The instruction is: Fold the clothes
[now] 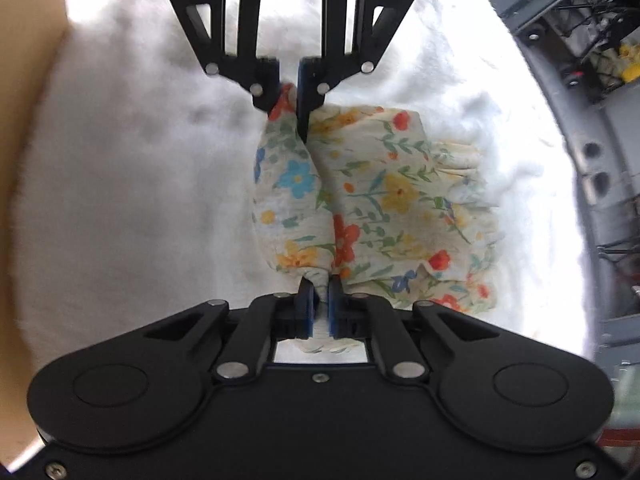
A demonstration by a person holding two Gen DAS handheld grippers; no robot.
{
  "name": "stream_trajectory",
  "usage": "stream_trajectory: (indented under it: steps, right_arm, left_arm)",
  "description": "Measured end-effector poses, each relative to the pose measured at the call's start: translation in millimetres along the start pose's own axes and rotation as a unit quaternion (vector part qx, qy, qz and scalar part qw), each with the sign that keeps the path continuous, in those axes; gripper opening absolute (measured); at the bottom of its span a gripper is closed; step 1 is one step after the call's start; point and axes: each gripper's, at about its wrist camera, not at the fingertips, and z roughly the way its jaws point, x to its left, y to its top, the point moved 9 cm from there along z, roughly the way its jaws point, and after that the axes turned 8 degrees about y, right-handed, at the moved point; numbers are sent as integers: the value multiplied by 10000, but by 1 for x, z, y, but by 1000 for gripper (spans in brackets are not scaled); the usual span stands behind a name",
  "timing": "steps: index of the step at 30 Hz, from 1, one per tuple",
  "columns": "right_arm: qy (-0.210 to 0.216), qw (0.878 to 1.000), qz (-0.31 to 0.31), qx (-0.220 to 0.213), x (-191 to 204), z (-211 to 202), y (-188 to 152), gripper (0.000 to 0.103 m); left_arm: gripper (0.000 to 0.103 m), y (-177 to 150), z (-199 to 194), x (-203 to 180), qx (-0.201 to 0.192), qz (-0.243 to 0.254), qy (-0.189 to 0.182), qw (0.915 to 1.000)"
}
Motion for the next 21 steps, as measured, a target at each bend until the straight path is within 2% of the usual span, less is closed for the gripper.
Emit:
stream_trajectory:
  steps: [1,3,5,7,9,12,14,16,21]
  right_arm:
    - [102,9999,22,-17,2,-1,0,7]
    - [814,9962,269,-161,18,-20,4,7]
    - [1302,9899,507,-248,26,-31,8,7]
    - [2186,9706,931,-381,37,-50,11,7]
    - [2692,9550,1177,-408,40,-58,10,7]
    - [3126,9375,1490,-351,27,-57,10,8]
    - [3246,9314,1616,-298,12,-53,10,9]
    - [3173,9328,1687,-277,-16,-49,12,11]
    - [2615,9466,1848,-380,-52,-76,-5,11]
  left_arm:
    - [11,1,-7,-5,-28,-92,-176,9998]
    - [11,4,-20,-14,-93,-268,-496,9984]
    - [11,8,-38,-23,-197,-471,-959,9941]
    - [11,13,-57,-31,-288,-604,-1447,9872]
    - [11,18,-65,-30,-306,-743,-1819,9800]
    - [11,22,-55,-7,-222,-977,-1893,9768]
    - [11,23,-47,8,-166,-1014,-1700,9801]
    - [11,17,-47,17,-122,-883,-1417,9859]
    - [11,17,-56,51,-293,-1145,-1113,9867]
